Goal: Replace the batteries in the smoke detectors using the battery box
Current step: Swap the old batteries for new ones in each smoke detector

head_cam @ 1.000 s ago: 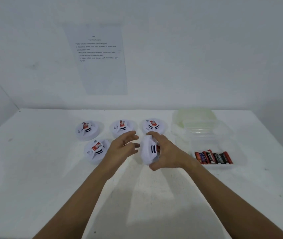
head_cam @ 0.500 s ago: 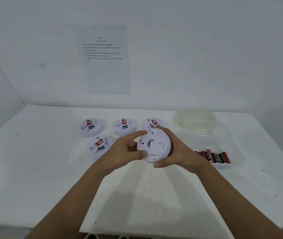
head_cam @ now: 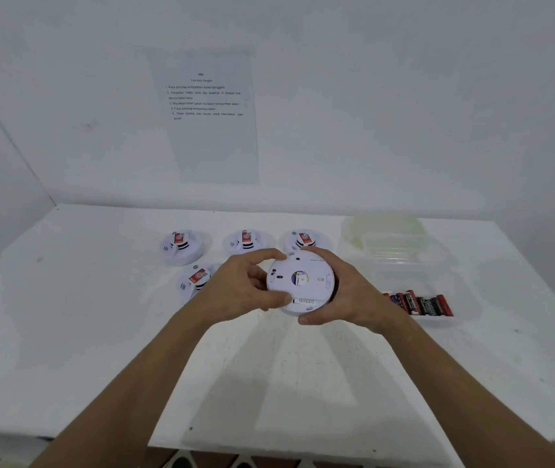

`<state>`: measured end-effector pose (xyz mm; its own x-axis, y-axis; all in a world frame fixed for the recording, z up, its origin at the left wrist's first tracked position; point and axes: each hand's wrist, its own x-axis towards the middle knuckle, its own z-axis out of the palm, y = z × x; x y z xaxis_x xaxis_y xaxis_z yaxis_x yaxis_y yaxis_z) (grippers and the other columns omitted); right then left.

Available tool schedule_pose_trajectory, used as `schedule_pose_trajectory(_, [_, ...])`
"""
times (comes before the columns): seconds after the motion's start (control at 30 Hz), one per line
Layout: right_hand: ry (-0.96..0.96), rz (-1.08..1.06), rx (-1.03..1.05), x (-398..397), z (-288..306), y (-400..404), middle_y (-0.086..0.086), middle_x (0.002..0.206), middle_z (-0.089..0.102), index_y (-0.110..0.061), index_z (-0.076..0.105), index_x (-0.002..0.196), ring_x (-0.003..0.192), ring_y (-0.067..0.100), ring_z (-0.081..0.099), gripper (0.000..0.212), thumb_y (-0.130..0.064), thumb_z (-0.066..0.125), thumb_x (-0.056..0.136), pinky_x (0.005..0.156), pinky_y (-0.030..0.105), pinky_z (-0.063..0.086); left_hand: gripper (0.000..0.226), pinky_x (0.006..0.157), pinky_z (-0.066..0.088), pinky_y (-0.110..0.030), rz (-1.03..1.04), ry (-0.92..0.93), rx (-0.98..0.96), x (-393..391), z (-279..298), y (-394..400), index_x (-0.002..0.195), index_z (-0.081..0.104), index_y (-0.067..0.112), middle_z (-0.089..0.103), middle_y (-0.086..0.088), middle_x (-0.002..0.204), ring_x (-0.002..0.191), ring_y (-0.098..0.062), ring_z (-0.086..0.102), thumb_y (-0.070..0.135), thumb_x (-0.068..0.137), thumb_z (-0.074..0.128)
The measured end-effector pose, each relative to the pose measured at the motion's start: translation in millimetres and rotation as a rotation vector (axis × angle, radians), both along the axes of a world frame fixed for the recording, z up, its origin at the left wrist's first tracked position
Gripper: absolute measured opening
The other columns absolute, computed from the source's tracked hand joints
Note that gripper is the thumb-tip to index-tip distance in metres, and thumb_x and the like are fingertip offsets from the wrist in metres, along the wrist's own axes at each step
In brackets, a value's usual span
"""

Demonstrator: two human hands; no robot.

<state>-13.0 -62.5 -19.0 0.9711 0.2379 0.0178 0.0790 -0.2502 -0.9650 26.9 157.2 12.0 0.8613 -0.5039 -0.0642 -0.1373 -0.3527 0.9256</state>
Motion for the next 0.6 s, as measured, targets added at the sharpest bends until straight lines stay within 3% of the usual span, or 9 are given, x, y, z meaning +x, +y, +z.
schedule_pose_trajectory(0.13, [-0.015,-0.052,-0.004,1,-6,0,-0.007,0.126,0.063,-0.030,0.050,0.137,0.117,0.016,0.060,0.099,-0.004,0.095,0.053,0.088,0.040,0.060,0.050,0.064,0.059,-0.041,0.026,-0.066,0.032,2,-5,-4,0.101,0.062,0.040,0.075,-0.007,0.079,0.068,-0.029,0.071,0.029,0.059,0.088])
schedule_pose_trajectory(0.23, [-0.010,-0.071,0.006,1,-10,1,-0.007,0.124,0.064,-0.030,0.052,0.135,0.116,0.016,0.061,0.098,-0.006,0.096,0.051,0.087,0.039,0.060,0.049,0.058,0.058,-0.036,0.049,-0.099,0.075,3,-5,-7,0.099,0.062,0.032,0.074,-0.004,0.074,0.058,-0.020,0.068,0.030,0.059,0.090])
schedule_pose_trajectory(0.33, [-0.018,-0.105,0.004,2,-14,4,-0.010,0.121,0.065,-0.030,0.053,0.134,0.113,0.013,0.062,0.096,-0.006,0.096,0.050,0.085,0.035,0.060,0.048,0.057,0.060,-0.034,0.094,-0.140,0.102,2,-6,-11,0.097,0.062,0.024,0.075,-0.001,0.076,0.061,-0.014,0.069,0.031,0.060,0.091])
schedule_pose_trajectory(0.43, [0.003,-0.093,0.026,7,-14,3,-0.008,0.124,0.064,-0.029,0.052,0.135,0.116,0.015,0.061,0.097,-0.004,0.096,0.053,0.088,0.039,0.060,0.050,0.066,0.062,-0.036,0.065,-0.123,0.100,6,-8,-10,0.105,0.062,0.027,0.076,0.000,0.083,0.071,-0.015,0.072,0.030,0.063,0.090])
schedule_pose_trajectory(0.5, [0.035,-0.053,0.053,9,-11,-2,-0.008,0.126,0.062,-0.030,0.049,0.137,0.117,0.016,0.061,0.099,0.003,0.093,0.055,0.088,0.039,0.060,0.053,0.074,0.061,-0.041,0.021,-0.039,0.054,12,-7,-6,0.113,0.062,0.028,0.076,-0.003,0.089,0.078,-0.020,0.073,0.019,0.067,0.088])
schedule_pose_trajectory(0.6, [0.053,0.017,0.038,12,-8,-8,-0.007,0.130,0.061,-0.028,0.045,0.141,0.119,0.014,0.060,0.102,0.006,0.092,0.057,0.088,0.035,0.059,0.065,0.077,0.061,-0.035,-0.064,0.004,0.066,19,-3,-1,0.129,0.059,0.023,0.074,-0.003,0.099,0.084,-0.017,0.073,0.010,0.071,0.084])
